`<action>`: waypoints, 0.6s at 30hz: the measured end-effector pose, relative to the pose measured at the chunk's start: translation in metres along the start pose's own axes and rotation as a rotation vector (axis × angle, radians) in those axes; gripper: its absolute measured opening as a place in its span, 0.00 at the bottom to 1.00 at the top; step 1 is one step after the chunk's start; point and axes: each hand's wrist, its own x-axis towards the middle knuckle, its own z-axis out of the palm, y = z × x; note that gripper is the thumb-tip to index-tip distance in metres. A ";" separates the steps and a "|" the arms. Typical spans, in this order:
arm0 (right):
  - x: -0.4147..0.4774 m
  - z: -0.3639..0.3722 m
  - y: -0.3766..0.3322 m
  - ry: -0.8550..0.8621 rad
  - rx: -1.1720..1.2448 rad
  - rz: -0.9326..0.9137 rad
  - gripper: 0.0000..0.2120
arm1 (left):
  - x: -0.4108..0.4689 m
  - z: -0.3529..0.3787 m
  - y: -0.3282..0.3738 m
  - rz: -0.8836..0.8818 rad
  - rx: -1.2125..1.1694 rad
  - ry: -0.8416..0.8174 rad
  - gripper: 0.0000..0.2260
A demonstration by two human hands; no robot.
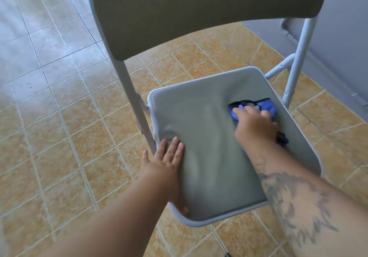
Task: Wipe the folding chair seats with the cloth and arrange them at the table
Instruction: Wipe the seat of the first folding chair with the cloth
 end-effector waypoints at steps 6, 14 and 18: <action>-0.120 0.016 0.006 -0.046 -0.056 -0.531 0.21 | -0.001 -0.001 -0.003 -0.030 -0.026 -0.095 0.71; -0.029 -0.006 0.115 0.052 -0.108 0.230 0.21 | 0.002 -0.008 -0.002 -0.028 -0.061 -0.184 0.71; -0.052 0.013 0.027 0.088 -0.063 -0.134 0.21 | -0.001 -0.012 -0.001 -0.021 -0.079 -0.206 0.70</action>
